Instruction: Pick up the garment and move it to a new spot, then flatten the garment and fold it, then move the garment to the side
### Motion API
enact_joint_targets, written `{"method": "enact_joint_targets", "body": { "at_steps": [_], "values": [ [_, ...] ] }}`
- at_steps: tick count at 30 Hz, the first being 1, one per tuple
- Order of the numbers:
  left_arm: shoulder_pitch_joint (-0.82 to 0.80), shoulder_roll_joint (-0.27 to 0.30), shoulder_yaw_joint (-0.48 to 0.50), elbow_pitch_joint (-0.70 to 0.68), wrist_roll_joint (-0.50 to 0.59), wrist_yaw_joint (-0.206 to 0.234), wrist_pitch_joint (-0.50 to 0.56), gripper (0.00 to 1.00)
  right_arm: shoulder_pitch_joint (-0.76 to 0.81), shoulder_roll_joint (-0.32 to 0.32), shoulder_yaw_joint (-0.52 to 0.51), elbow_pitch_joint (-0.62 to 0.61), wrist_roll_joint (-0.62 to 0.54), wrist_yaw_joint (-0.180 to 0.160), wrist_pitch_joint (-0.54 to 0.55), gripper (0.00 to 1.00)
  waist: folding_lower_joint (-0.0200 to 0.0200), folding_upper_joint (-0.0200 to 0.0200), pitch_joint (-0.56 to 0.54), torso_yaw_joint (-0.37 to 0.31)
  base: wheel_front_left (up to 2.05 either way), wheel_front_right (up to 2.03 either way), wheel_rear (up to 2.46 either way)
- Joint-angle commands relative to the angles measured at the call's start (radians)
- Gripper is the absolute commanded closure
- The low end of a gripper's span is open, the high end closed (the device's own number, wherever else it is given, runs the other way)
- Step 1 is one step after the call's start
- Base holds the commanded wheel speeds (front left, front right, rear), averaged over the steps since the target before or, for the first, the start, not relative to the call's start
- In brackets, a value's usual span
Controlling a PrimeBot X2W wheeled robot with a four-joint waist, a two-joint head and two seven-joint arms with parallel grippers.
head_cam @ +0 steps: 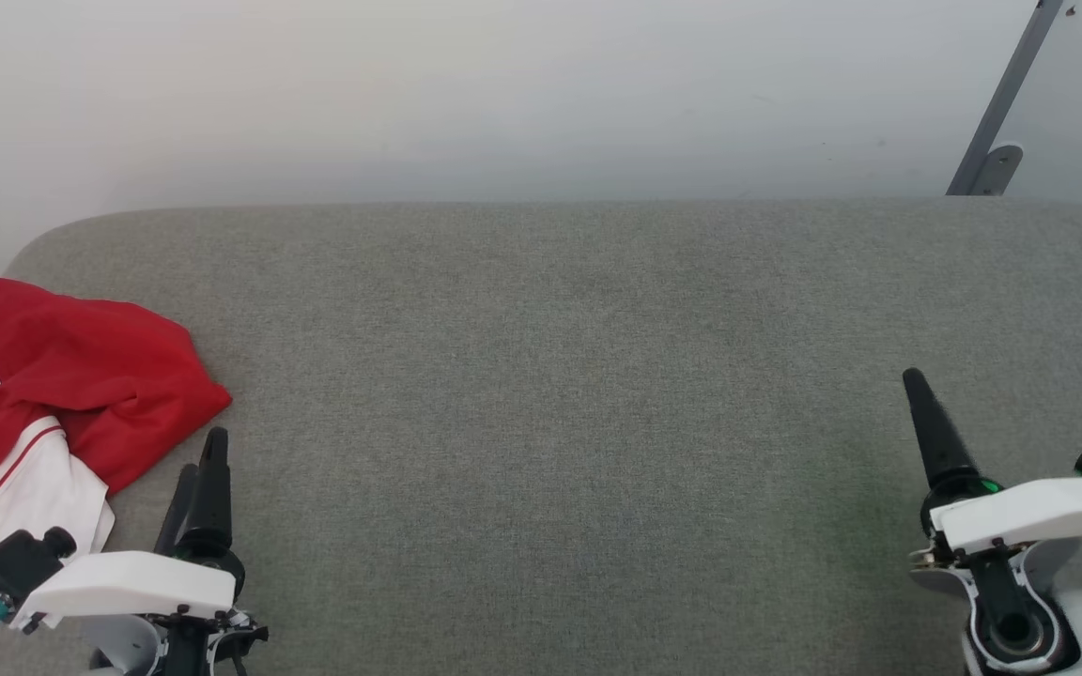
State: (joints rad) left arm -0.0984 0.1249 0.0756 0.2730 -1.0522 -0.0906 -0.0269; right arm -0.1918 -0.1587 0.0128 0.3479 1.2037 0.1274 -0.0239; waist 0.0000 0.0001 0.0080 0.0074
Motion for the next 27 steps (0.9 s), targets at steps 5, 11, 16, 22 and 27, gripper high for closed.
{"method": "enact_joint_targets", "body": {
  "at_steps": [5, 11, 16, 22, 27],
  "values": [
    [-0.037, 0.02, -0.011, -0.012, 0.102, 0.008, -0.023, 0.0, -0.048, -0.032, 0.009, 0.004, -0.129, 0.004, -0.025, 0.0, 0.0, -0.0001, 0.001, 0.001, 0.0, 0.0, 0.0],
    [-0.043, 0.037, -0.023, -0.003, 0.207, 0.018, -0.043, 0.0, -0.066, -0.042, 0.007, 0.021, -0.28, 0.004, -0.047, 0.0, 0.0, -0.0001, 0.003, 0.002, 0.0, 0.0, 0.0],
    [-0.045, 0.05, -0.034, 0.006, 0.288, 0.03, -0.06, 0.0, -0.08, -0.045, 0.009, 0.034, -0.388, 0.004, -0.063, 0.0, 0.0, -0.0001, 0.003, 0.001, 0.0, 0.0, 0.0],
    [-0.049, 0.064, -0.046, 0.013, 0.372, 0.04, -0.079, 0.0, -0.095, -0.051, 0.006, 0.045, -0.497, 0.004, -0.078, 0.0, 0.0, -0.0001, 0.002, 0.0, 0.0, 0.0, 0.0],
    [-0.05, 0.071, -0.055, 0.02, 0.433, 0.047, -0.093, 0.0, -0.103, -0.058, 0.005, 0.053, -0.575, 0.004, -0.085, 0.0, 0.0, -0.0001, -0.003, 0.001, 0.0, 0.0, 0.0]
  ]
}}
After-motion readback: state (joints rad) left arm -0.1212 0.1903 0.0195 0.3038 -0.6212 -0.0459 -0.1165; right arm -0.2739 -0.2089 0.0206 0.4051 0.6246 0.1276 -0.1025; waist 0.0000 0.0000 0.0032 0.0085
